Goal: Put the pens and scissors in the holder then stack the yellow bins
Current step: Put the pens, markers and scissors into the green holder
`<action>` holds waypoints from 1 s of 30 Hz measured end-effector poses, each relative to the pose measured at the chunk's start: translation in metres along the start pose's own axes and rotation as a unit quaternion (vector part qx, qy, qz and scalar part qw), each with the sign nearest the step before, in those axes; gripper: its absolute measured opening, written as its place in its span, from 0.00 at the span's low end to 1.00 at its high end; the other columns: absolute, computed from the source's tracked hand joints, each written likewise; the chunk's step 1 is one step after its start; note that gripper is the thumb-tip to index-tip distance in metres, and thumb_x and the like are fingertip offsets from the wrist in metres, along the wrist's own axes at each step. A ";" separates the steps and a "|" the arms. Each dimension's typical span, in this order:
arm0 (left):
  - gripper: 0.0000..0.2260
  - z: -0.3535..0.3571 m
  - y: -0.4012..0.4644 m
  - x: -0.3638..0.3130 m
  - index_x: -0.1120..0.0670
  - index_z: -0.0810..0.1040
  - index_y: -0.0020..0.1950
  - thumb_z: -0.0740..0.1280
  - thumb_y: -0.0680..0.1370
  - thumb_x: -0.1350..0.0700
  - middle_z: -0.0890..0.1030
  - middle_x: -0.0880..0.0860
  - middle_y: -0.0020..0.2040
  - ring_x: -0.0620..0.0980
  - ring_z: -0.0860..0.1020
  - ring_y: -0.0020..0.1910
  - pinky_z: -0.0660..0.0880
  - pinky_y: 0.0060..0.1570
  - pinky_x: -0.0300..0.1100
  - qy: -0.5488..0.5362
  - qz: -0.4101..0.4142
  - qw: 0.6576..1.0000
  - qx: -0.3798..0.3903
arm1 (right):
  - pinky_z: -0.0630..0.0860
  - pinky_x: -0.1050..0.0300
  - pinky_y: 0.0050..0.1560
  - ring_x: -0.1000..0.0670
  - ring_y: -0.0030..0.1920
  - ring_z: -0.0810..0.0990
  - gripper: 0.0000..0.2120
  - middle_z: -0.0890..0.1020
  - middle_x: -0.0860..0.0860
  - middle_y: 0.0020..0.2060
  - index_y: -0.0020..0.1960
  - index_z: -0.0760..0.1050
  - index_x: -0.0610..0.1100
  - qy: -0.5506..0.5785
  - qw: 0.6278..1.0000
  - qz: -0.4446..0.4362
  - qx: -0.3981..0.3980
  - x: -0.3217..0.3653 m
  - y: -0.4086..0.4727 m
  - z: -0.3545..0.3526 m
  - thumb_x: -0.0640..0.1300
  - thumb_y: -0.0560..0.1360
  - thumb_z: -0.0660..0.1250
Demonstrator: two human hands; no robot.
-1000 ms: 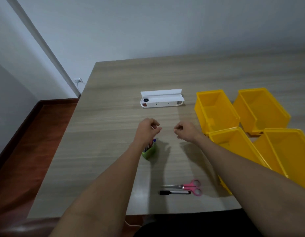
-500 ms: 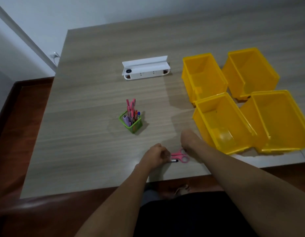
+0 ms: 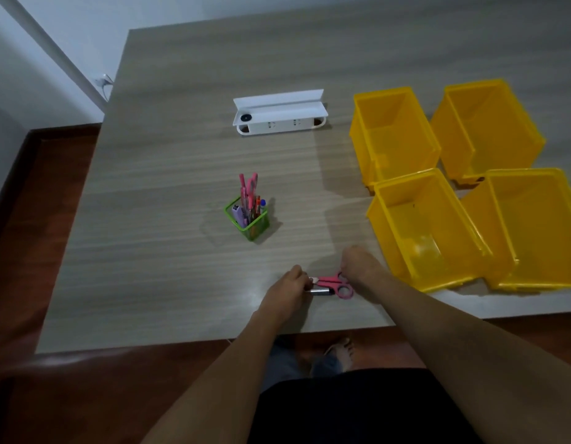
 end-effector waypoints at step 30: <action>0.04 -0.222 0.005 0.093 0.56 0.81 0.48 0.70 0.75 0.57 0.83 0.53 0.41 0.51 0.81 0.41 0.79 0.45 0.46 -0.256 -0.131 0.900 -0.328 | 0.76 0.64 0.39 0.55 0.35 0.82 0.05 0.84 0.49 0.34 0.46 0.85 0.39 0.166 0.940 -0.277 -0.109 0.191 -0.019 -0.215 0.35 0.71 0.73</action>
Point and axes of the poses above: each hand's wrist, its own y-axis towards the middle knuckle, its own z-axis out of the palm, x = y × z, the point moved 6 cm from there along y, towards the middle knuckle
